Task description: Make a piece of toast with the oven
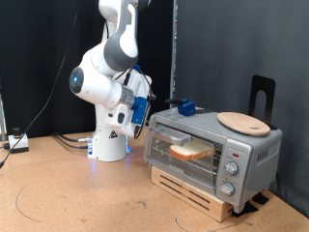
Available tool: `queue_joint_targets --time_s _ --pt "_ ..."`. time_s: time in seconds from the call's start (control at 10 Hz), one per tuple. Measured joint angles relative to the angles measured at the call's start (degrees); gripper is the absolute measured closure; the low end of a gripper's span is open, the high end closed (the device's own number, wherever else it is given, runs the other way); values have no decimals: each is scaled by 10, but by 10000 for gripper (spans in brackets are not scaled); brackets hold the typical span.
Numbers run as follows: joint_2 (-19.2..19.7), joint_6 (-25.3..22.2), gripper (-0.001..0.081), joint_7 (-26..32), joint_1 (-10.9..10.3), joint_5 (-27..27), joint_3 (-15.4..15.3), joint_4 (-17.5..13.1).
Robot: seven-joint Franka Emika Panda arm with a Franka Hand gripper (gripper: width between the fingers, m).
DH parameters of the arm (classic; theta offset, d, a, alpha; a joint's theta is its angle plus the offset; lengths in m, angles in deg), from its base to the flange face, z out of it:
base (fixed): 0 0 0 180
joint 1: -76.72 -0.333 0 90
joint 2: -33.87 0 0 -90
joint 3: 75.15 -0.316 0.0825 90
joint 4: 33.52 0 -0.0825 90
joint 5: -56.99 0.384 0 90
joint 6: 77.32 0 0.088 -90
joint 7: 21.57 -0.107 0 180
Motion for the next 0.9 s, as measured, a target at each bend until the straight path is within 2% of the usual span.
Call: queue_joint_targets --time_s 0.2,0.4,0.5,0.7,0.9 --pt "-52 -23 -1 -22 -9 14 -3 21" --pt "-87 -18 -1 -33 -13 25 -4 33" --pt "-90 -3 -1 -34 -10 31 -3 32" --pt "-71 48 -1 -34 9 27 -3 20" --pt "-31 72 -1 -44 33 -23 -4 -4"
